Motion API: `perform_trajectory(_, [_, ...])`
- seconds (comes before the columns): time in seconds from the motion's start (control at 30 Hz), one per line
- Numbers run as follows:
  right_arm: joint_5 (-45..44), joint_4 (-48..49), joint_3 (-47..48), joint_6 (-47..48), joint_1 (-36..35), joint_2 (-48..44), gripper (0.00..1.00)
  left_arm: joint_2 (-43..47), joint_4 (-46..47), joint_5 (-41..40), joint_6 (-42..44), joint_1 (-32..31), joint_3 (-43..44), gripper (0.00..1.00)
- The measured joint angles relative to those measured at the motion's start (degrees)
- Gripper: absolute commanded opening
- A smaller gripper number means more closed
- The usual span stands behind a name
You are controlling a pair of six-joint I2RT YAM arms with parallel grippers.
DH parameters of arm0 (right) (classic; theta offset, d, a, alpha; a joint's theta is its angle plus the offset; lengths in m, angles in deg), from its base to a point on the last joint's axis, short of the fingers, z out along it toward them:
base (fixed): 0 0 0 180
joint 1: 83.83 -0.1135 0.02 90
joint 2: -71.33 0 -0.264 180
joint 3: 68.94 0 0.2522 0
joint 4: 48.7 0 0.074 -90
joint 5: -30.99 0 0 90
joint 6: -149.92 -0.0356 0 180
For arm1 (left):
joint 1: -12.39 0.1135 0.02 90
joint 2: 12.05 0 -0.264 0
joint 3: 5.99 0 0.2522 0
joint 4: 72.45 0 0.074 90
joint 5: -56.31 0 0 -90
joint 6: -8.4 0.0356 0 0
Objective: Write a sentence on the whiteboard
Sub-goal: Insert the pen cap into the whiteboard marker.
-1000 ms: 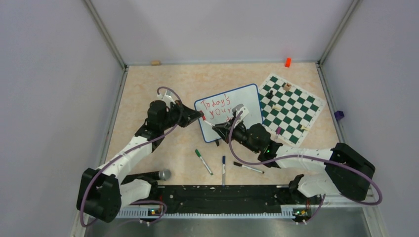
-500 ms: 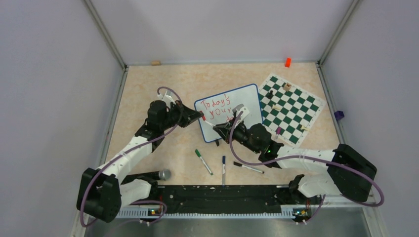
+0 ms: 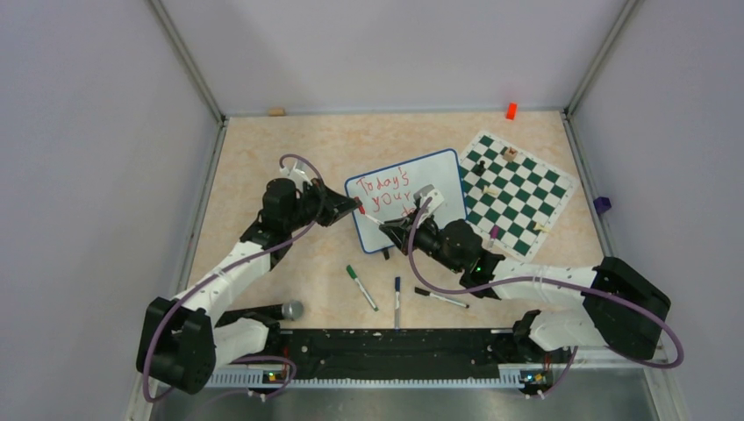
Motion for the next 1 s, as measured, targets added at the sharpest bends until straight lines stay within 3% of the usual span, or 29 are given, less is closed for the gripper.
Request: perform_trajectory(1.0, [-0.2, -0.5, -0.1, 0.4, 0.0, -0.2, 0.0, -2.3, 0.4, 0.0, -1.5, 0.0, 0.0, 0.0])
